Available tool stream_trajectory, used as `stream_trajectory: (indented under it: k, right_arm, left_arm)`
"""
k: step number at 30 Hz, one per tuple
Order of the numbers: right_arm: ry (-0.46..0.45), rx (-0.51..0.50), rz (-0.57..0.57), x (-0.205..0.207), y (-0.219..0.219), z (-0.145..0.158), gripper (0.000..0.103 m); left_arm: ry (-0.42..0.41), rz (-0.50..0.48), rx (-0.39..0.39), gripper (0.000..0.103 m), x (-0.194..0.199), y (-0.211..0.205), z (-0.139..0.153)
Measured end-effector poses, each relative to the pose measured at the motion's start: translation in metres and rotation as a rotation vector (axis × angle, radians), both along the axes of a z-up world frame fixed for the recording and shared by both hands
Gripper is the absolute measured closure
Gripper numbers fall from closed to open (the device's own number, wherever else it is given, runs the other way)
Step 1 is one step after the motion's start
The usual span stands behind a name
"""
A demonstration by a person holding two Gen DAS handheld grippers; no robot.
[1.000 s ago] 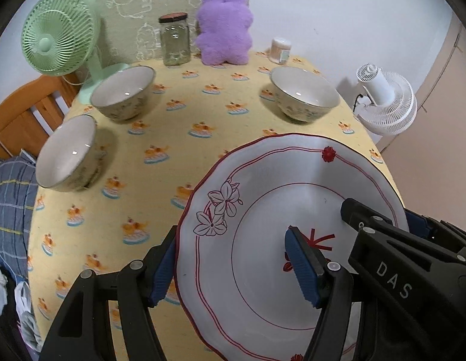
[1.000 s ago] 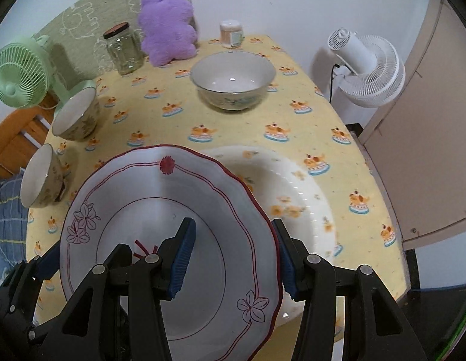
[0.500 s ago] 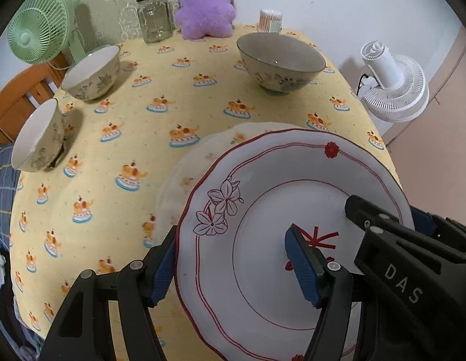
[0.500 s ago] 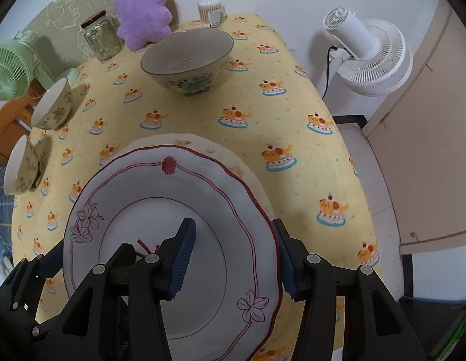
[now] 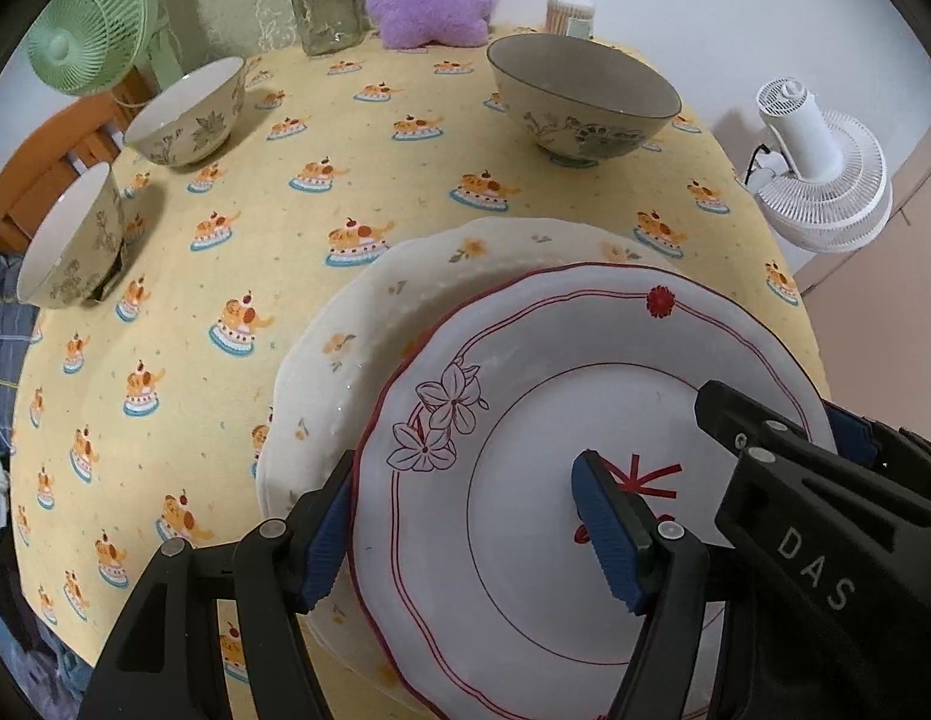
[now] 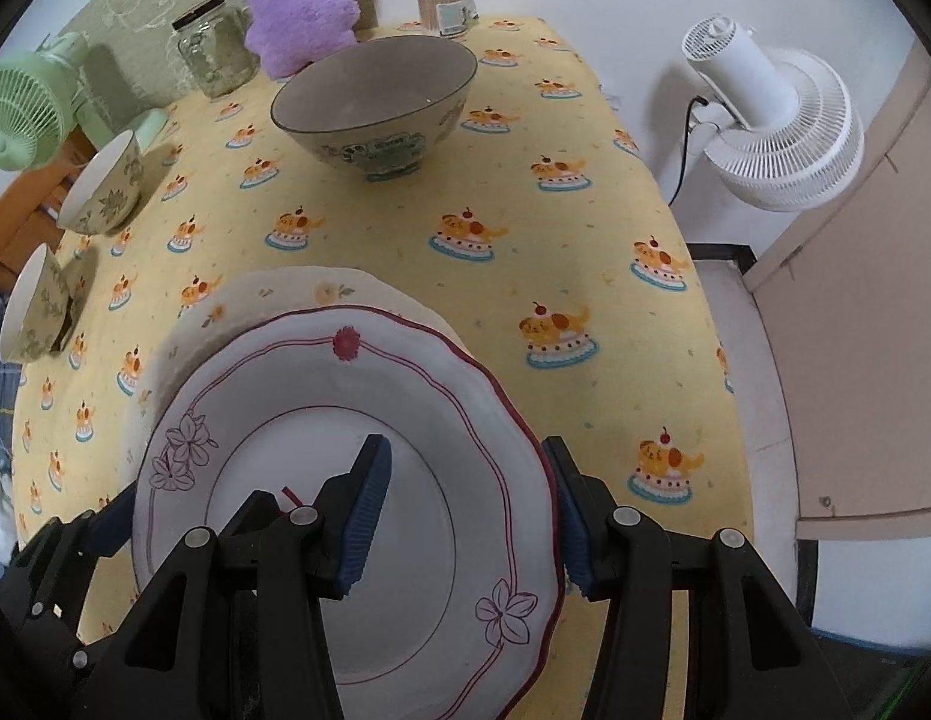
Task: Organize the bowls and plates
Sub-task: 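Carry the red-rimmed plate with both grippers and lower it onto the plate stack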
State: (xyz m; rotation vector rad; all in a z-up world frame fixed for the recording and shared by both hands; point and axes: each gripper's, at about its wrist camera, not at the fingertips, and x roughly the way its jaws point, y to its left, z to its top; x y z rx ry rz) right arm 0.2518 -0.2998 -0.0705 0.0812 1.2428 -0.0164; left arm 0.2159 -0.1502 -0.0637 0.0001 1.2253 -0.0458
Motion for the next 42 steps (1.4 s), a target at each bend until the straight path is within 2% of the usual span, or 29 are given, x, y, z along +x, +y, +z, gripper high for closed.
stream_trajectory:
  k: [7, 18, 19, 21, 24, 26, 28, 30, 32, 34, 38, 42]
  right_arm:
    - [0.004, -0.01, 0.028, 0.001, 0.003, -0.002, 0.047]
    - [-0.02, 0.033, 0.016, -0.022, -0.021, 0.016, 0.05]
    - [-0.012, 0.035, 0.031, -0.024, -0.021, 0.015, 0.052]
    - [0.004, 0.042, 0.045, -0.026, -0.021, 0.012, 0.067]
    - [-0.006, 0.041, 0.07, -0.028, -0.016, 0.013, 0.076]
    - [-0.006, 0.005, 0.089, -0.028, -0.011, 0.012, 0.076]
    - [-0.005, 0.013, 0.092, -0.026, -0.011, 0.011, 0.076]
    - [-0.029, 0.011, 0.121, -0.026, -0.007, 0.015, 0.079]
    - [-0.062, -0.037, 0.169, -0.024, 0.004, 0.02, 0.079]
    - [-0.051, -0.044, 0.174, -0.019, 0.006, 0.017, 0.078]
    - [-0.01, 0.011, 0.152, -0.009, 0.001, 0.008, 0.078]
    - [-0.014, 0.017, 0.173, -0.006, 0.008, 0.007, 0.077]
  left_arm:
    - [-0.007, 0.012, 0.013, 0.03, 0.002, -0.001, 0.0]
    - [-0.029, 0.011, 0.056, 0.029, 0.0, -0.005, 0.001]
    - [-0.028, 0.015, 0.057, 0.029, 0.0, -0.005, 0.001]
    - [-0.03, 0.021, 0.062, 0.029, 0.0, -0.006, 0.001]
    - [-0.032, 0.032, 0.07, 0.029, -0.001, -0.006, 0.001]
    - [-0.024, 0.043, 0.081, 0.029, -0.001, -0.006, 0.002]
    - [-0.02, 0.048, 0.09, 0.029, 0.0, -0.007, 0.003]
    - [-0.033, 0.043, 0.134, 0.03, -0.001, -0.009, 0.005]
    - [-0.052, 0.034, 0.16, 0.033, -0.003, -0.012, 0.009]
    - [-0.037, 0.045, 0.138, 0.033, -0.001, -0.009, 0.008]
    - [-0.027, 0.076, 0.121, 0.033, -0.003, 0.001, 0.008]
    - [-0.033, 0.101, 0.108, 0.033, -0.005, 0.009, 0.011]
